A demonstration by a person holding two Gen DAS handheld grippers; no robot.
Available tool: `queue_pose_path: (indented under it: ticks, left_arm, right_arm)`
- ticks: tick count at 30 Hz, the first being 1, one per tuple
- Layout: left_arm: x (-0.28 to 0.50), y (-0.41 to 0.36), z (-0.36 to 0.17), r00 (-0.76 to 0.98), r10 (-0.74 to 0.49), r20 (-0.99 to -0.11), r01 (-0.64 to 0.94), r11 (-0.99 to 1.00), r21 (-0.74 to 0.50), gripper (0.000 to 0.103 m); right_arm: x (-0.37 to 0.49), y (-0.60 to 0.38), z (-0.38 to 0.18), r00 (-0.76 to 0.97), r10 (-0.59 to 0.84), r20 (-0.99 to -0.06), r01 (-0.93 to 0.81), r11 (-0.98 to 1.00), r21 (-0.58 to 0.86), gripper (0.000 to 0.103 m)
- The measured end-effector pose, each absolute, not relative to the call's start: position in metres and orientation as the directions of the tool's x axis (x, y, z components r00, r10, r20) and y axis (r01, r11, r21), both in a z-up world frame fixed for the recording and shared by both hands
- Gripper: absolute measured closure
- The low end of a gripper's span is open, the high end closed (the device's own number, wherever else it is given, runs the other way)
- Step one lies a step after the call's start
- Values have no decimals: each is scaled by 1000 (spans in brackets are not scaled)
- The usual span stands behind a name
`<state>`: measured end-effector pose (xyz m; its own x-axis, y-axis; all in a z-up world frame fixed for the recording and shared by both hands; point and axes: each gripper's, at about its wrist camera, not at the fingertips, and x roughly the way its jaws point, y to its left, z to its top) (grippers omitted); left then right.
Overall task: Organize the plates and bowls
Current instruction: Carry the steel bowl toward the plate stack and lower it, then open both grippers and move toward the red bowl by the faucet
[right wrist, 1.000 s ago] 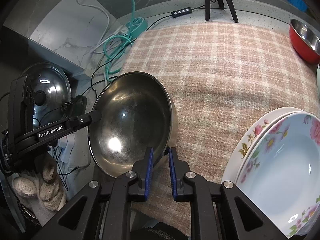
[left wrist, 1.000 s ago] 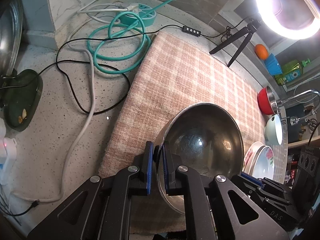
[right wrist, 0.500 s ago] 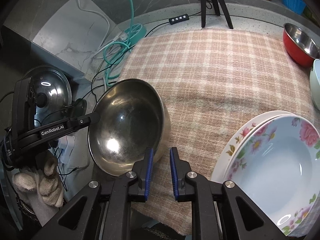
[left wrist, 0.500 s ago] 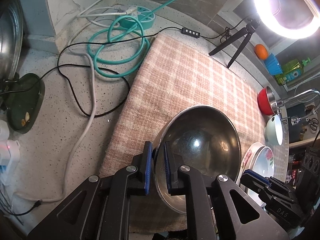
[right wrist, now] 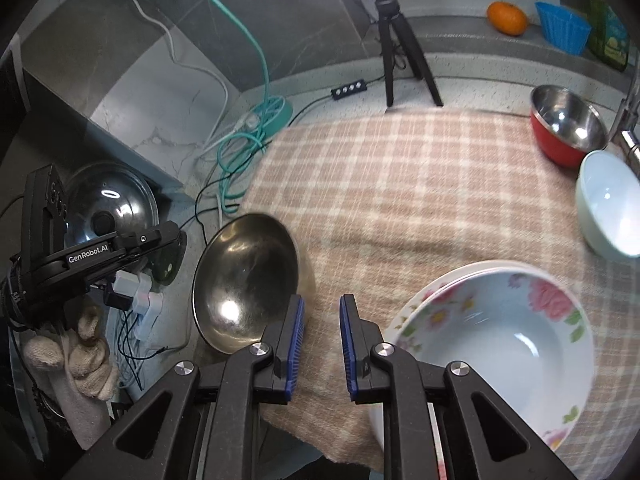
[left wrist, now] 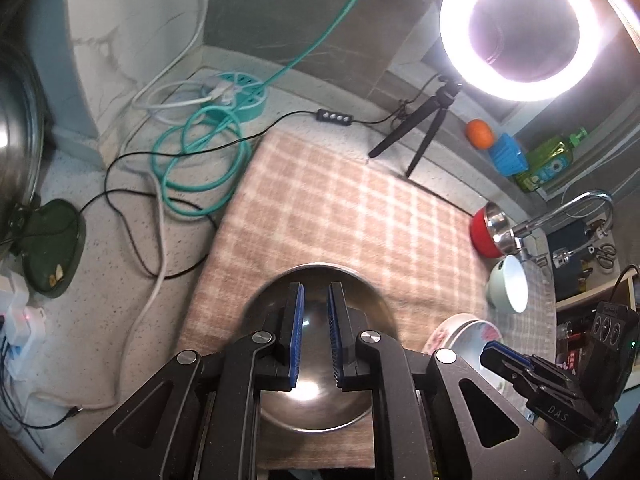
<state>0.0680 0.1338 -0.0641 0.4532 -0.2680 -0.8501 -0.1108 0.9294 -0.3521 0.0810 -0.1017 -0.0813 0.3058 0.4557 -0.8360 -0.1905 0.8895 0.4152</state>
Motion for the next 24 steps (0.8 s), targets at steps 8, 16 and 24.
queue_pose_path:
  ticks: [8, 16, 24]
  left_arm:
    - [91, 65, -54, 457, -343, -821, -15, 920, -393, 92]
    - [120, -9, -45, 437, -425, -792, 88, 897, -432, 92]
    - [165, -74, -59, 381, -476, -793, 141, 877, -459, 92]
  right_arm:
    - [99, -178, -55, 399, 397, -827, -146, 917, 370, 86]
    - [127, -262, -40, 480, 341, -809, -47, 930, 364, 86]
    - [162, -322, -46, 530, 281, -800, 11, 941, 338, 79]
